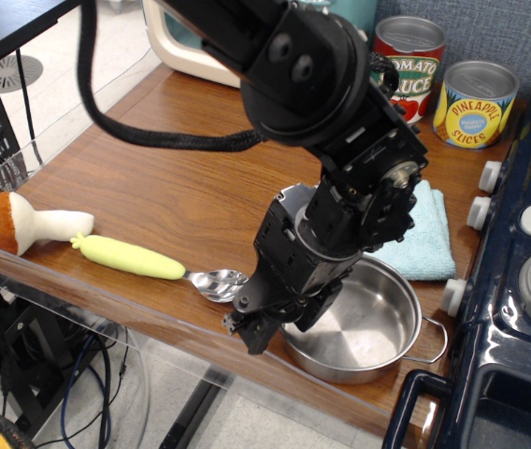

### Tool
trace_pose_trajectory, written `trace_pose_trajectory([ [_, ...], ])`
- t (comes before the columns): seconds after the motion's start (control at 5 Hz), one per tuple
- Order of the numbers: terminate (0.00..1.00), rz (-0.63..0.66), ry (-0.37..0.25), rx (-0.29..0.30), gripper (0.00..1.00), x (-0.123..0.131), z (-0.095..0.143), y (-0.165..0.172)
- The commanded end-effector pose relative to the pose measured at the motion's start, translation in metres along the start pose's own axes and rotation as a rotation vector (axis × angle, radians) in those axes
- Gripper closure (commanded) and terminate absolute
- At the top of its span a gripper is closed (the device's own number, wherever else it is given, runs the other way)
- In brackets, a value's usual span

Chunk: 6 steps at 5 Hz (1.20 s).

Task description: Move the plate from the bottom right of the table to the top left of the table.

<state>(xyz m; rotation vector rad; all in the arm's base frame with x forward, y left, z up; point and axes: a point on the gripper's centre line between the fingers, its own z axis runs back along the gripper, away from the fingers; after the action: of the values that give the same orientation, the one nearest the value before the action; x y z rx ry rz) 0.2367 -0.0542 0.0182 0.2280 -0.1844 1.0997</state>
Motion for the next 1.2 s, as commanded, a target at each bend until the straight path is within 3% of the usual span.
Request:
trace_pose_trajectory([
  [0.0, 0.0, 0.01, 0.001, -0.02, 1.0, 0.002, -0.001, -0.006],
  [0.6, 0.0, 0.014, 0.006, -0.027, 1.0, 0.004, 0.002, -0.009],
  [0.8, 0.0, 0.013, 0.014, -0.06, 1.0, 0.004, 0.014, -0.011],
  [1.0, 0.0, 0.027, 0.034, -0.131, 1.0, 0.008, 0.039, -0.01],
])
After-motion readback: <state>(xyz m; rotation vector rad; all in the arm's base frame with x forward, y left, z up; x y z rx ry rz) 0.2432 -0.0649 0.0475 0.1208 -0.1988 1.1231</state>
